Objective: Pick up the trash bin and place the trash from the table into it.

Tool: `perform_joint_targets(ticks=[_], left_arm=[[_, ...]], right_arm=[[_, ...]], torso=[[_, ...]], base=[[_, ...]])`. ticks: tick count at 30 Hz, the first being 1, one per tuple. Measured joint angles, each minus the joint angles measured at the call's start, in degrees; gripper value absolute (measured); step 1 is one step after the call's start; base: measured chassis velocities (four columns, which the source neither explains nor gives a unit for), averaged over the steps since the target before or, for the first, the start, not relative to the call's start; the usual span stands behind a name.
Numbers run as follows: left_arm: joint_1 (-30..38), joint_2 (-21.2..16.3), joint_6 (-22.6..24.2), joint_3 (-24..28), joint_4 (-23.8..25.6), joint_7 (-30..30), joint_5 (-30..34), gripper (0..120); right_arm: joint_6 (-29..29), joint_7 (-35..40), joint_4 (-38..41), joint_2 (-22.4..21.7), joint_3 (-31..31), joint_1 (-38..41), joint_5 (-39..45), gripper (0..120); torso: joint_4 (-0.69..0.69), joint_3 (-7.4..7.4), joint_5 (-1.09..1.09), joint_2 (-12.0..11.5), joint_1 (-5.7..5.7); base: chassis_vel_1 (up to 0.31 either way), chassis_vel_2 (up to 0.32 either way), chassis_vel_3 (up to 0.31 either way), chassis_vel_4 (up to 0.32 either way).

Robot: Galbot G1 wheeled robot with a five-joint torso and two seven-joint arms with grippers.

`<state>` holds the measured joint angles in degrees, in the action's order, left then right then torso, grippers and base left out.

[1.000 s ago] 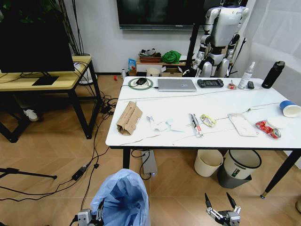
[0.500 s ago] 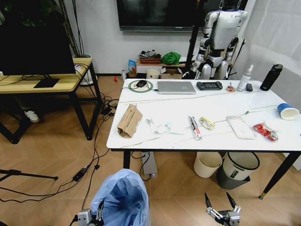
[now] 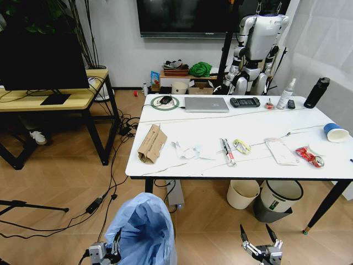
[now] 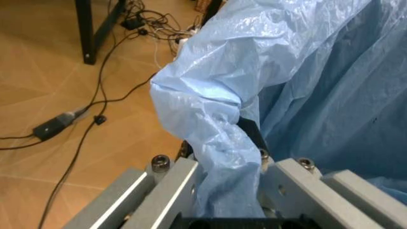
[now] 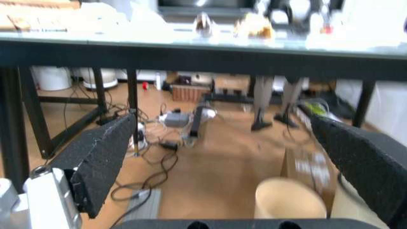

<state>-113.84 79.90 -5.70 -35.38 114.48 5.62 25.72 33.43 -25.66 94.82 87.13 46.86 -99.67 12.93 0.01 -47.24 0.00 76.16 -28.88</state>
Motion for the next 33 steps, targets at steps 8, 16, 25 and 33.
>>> perform_joint_targets(ticks=[8, 16, 25, 33], left_arm=[[-0.4, 1.5, 0.9, -0.9, -0.2, 0.3, -0.7, 0], [-0.8, 3.5, 2.3, -1.9, 1.2, 0.9, -1.8, 0], [-0.6, 5.4, 3.0, -2.4, 2.5, 0.8, -3.7, 0], [-0.2, 6.2, 3.9, -2.8, 3.4, 0.7, -4.2, 0]], right_arm=[[-6.1, 5.1, 4.8, -9.0, -3.2, 0.8, 9.7, 100], [-22.7, 16.0, 11.5, -27.9, -8.6, 11.3, 24.8, 100], [-42.9, 24.8, 10.1, -34.3, -17.2, 26.6, 31.0, 100], [-51.3, 29.9, 7.0, -32.2, -25.6, 37.5, 31.5, 100]], torso=[[-0.01, 0.09, 0.00, -0.2, 0.07], [0.02, 0.21, -0.02, -0.4, 0.18], [-0.01, 0.31, 0.00, -0.6, 0.27], [0.01, 0.35, 0.00, -0.7, 0.30]], base=[[0.000, 0.000, 0.000, 0.000], [0.000, 0.000, 0.000, 0.000], [0.000, 0.000, 0.000, 0.000], [0.000, 0.000, 0.000, 0.000]])
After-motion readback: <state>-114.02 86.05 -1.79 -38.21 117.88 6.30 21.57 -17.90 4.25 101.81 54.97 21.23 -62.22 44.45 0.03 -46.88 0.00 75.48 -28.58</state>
